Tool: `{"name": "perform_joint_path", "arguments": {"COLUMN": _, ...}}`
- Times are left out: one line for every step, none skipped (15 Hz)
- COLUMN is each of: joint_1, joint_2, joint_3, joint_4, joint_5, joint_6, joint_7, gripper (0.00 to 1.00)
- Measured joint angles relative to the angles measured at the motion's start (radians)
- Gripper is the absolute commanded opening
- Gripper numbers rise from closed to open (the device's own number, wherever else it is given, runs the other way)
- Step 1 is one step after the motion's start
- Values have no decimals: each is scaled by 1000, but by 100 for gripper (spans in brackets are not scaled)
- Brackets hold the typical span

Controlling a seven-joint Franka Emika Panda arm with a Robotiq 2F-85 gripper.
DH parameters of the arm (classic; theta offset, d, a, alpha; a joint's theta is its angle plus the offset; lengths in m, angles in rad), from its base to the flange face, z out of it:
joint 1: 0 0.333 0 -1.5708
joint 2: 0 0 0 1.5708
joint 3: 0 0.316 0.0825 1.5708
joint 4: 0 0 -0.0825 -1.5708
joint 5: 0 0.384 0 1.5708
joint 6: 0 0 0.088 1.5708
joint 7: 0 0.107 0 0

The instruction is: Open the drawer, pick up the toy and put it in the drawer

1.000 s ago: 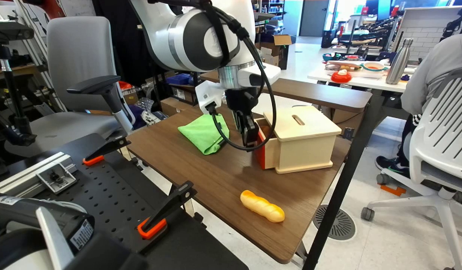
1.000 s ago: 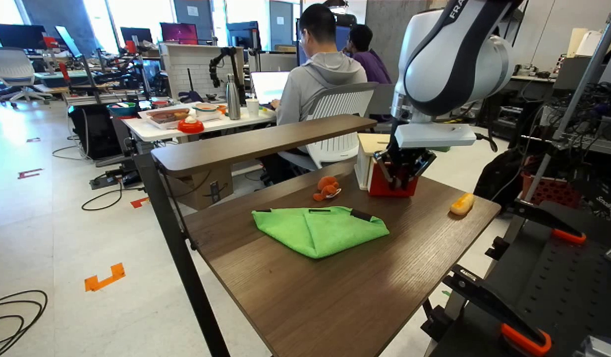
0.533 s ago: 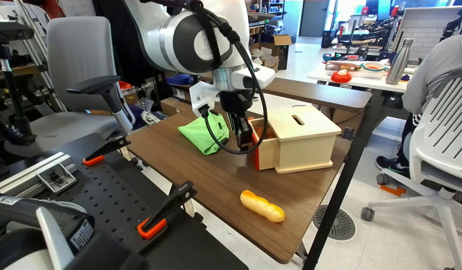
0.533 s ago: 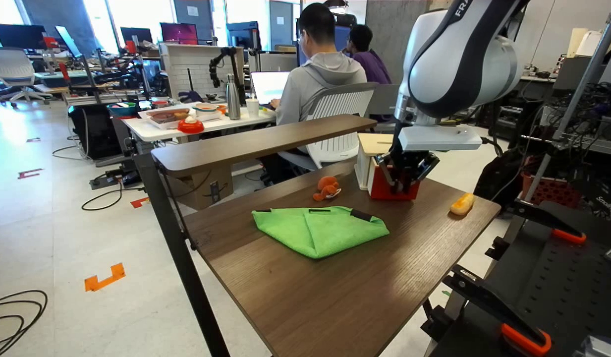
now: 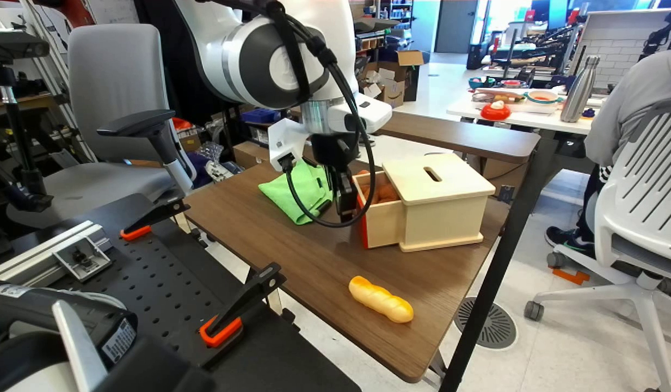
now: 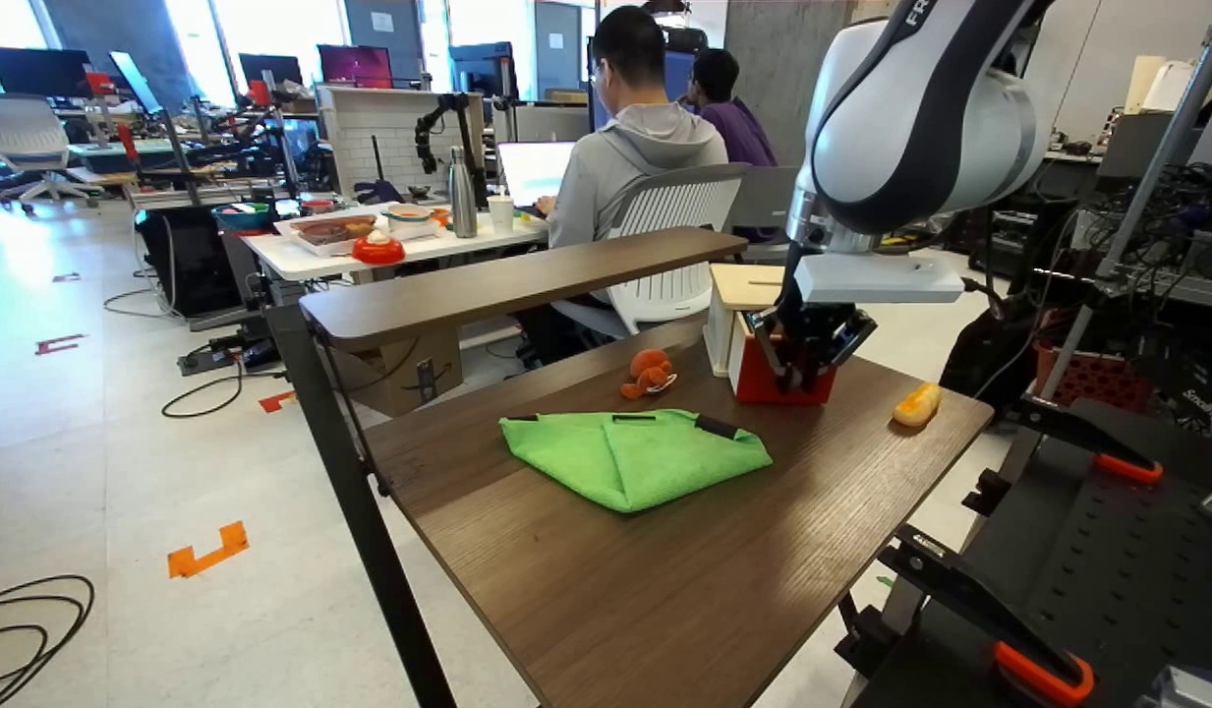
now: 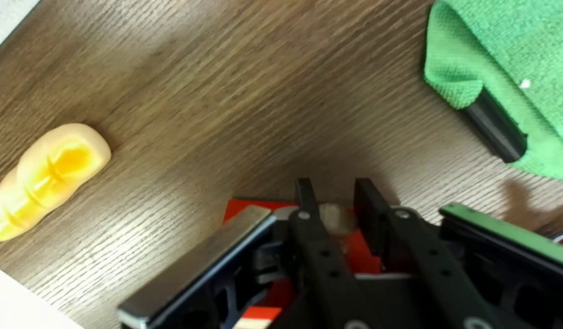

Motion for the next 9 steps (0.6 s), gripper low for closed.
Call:
{"name": "perform_joint_path", "arguments": {"joint_1": 0, "joint_2": -1, "joint_3": 1, "joint_4": -2, "joint_5": 3, "joint_6": 0, "joint_7": -1, "gripper": 7}}
{"name": "perform_joint_path", "arguments": {"joint_1": 0, "joint_2": -2, "joint_3": 3, "joint_4": -4, "joint_5": 8, "joint_6": 0, "joint_7": -1, "gripper": 7}}
{"name": "perform_joint_path", "arguments": {"joint_1": 0, "joint_2": -3, "joint_3": 5, "joint_4": -7, "joint_5": 13, "joint_6": 0, "joint_7": -3, "gripper": 52}}
{"name": "perform_joint_path", "arguments": {"joint_1": 0, "joint_2": -4, "joint_3": 7, "joint_4": -9, "joint_5": 16, "joint_6": 0, "joint_7": -3, "gripper": 54}}
{"name": "perform_joint_path", "arguments": {"joint_1": 0, "joint_2": -4, "joint_3": 9, "joint_4": -12, "joint_5": 17, "joint_6": 0, "joint_7": -3, "gripper": 59}}
{"name": "perform_joint_path", "arguments": {"joint_1": 0, "joint_2": -1, "joint_3": 17, "joint_4": -22, "joint_5": 19, "joint_6": 0, "joint_7": -4, "gripper": 68}}
{"name": "perform_joint_path", "arguments": {"joint_1": 0, "joint_2": 4, "joint_3": 27, "joint_4": -34, "joint_5": 23, "joint_6": 0, "joint_7": -4, "gripper": 74}}
{"name": "perform_joint_path", "arguments": {"joint_1": 1, "joint_2": 9, "joint_3": 37, "joint_4": -44, "joint_5": 30, "joint_6": 0, "joint_7": -4, "gripper": 82}}
{"name": "perform_joint_path", "arguments": {"joint_1": 1, "joint_2": 14, "joint_3": 45, "joint_4": -53, "joint_5": 37, "joint_6": 0, "joint_7": -4, "gripper": 89}}
